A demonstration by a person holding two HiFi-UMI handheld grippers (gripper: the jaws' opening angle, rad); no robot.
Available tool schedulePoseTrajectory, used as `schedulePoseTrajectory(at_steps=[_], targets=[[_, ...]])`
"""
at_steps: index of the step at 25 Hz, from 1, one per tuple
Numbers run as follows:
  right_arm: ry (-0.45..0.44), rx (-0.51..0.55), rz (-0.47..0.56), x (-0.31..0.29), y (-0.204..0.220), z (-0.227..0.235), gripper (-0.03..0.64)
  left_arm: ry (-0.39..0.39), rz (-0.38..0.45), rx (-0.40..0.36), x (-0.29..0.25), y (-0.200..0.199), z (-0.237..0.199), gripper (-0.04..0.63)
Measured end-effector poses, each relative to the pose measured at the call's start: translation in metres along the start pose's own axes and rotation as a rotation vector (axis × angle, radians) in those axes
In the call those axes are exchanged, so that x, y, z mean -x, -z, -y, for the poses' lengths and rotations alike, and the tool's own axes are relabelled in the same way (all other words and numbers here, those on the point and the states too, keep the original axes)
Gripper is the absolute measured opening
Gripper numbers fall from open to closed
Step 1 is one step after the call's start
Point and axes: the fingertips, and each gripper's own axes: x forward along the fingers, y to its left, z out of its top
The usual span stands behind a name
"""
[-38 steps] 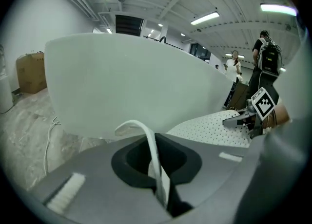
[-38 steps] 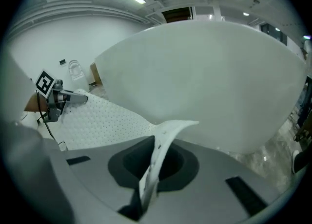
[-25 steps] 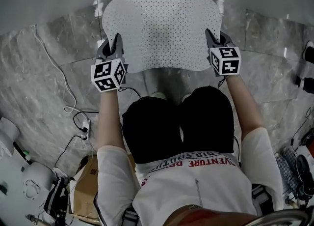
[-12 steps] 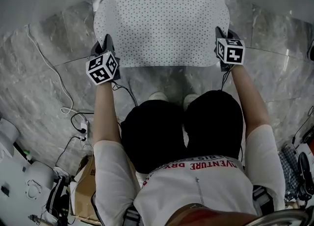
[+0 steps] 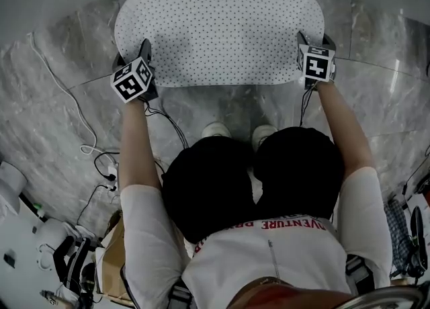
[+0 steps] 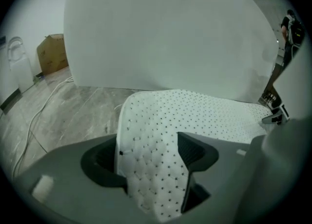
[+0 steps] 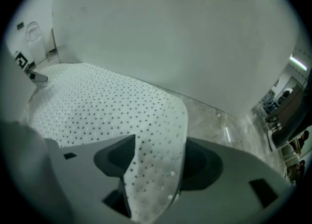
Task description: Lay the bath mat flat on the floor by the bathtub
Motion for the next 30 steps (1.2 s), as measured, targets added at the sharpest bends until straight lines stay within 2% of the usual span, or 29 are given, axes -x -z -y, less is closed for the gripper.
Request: schedulePoseTrajectory(at_steps=[4, 6, 8, 11, 12, 13, 14, 15, 17, 18, 22, 26, 30], targets=[[0.075, 0.050, 0.072, 0.012, -0.010, 0.018, 0.293, -0.130, 0.050, 0.014, 0.008, -0.002, -0.025, 0.428], [0.071, 0.034, 0.095, 0.018, -0.017, 0.022, 0.295, -0.173, 0.081, 0.018, 0.014, -0.009, -0.032, 0.449], [0.012, 0.000, 0.119, 0.022, -0.027, 0.016, 0.295, -0.167, 0.099, 0.004, 0.020, -0.020, -0.029, 0.449], [-0.071, -0.017, 0.170, 0.034, -0.046, -0.002, 0.295, -0.067, 0.070, 0.009, 0.028, -0.033, -0.004, 0.442], [-0.083, -0.006, 0.188, 0.039, -0.053, -0.007, 0.295, -0.041, 0.058, 0.016, 0.031, -0.036, 0.005, 0.428], [-0.094, 0.005, 0.202, 0.044, -0.060, -0.013, 0.294, -0.038, 0.054, 0.018, 0.035, -0.041, 0.012, 0.353], [-0.105, 0.013, 0.213, 0.049, -0.065, -0.018, 0.293, -0.052, 0.058, 0.013, 0.040, -0.046, 0.016, 0.240], [-0.113, 0.018, 0.221, 0.055, -0.071, -0.023, 0.261, -0.068, 0.064, 0.001, 0.045, -0.051, 0.019, 0.133], [-0.124, 0.024, 0.234, 0.070, -0.083, -0.029, 0.099, -0.067, 0.052, -0.025, 0.056, -0.060, 0.030, 0.058], [-0.137, 0.025, 0.233, 0.078, -0.089, -0.032, 0.077, -0.047, 0.031, -0.030, 0.062, -0.064, 0.038, 0.015], [-0.215, -0.013, 0.208, 0.112, -0.111, -0.039, 0.018, 0.083, -0.005, -0.032, 0.094, -0.092, 0.076, 0.011], [-0.288, -0.018, 0.199, 0.175, -0.133, -0.044, 0.009, 0.132, -0.013, -0.089, 0.151, -0.126, 0.109, 0.011], [-0.328, -0.026, 0.239, 0.259, -0.171, -0.044, 0.009, 0.190, 0.016, -0.131, 0.230, -0.181, 0.138, 0.011]])
